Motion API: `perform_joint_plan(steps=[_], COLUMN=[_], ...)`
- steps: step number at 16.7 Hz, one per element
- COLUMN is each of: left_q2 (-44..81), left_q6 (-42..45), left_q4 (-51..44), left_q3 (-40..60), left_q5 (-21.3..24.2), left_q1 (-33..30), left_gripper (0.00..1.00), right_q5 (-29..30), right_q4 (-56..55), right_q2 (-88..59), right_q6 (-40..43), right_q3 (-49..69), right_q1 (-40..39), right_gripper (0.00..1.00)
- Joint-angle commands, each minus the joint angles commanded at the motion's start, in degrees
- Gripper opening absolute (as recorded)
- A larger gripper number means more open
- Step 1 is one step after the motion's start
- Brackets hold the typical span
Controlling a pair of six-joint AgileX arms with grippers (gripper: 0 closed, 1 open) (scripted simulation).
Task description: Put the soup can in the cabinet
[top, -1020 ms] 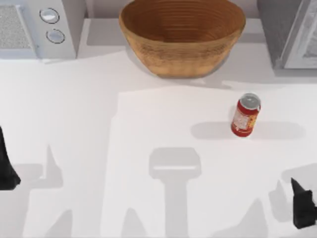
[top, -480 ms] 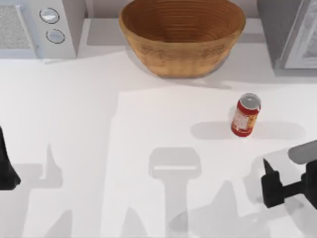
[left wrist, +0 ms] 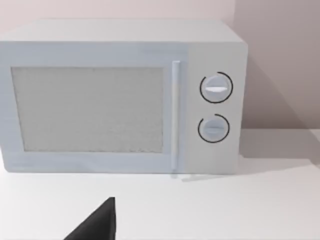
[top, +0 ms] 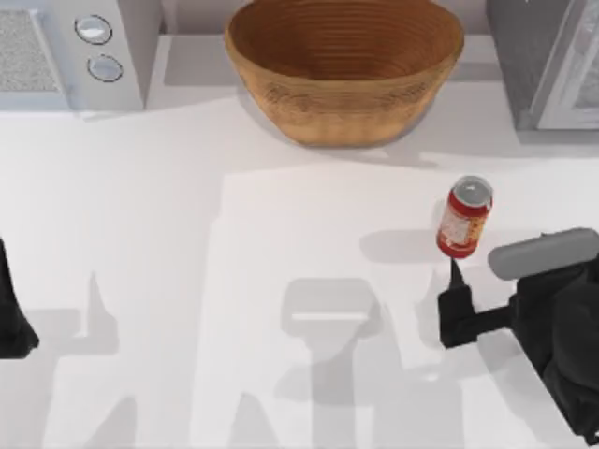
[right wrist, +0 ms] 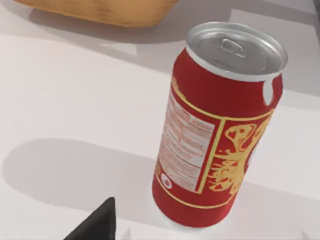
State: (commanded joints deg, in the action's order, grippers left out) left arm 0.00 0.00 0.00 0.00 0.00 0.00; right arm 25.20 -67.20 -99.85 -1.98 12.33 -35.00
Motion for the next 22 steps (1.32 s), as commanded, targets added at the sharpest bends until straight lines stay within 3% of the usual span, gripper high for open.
perform_joint_plan(steps=[12,22], left_q2=[0.0,0.0], left_q6=[0.0,0.0], left_q4=[0.0,0.0], left_q3=[0.0,0.0], left_q5=[0.0,0.0], left_q1=[0.0,0.0], left_gripper=[1.00,1.00], right_q5=[14.0,17.1], right_q4=[-28.2,-33.9], right_q2=[-27.4,-33.2], right_q6=[-3.1,-3.8], right_q3=[9.9,11.8], right_q1=[-5.1,-5.5], right_gripper=[1.00,1.00])
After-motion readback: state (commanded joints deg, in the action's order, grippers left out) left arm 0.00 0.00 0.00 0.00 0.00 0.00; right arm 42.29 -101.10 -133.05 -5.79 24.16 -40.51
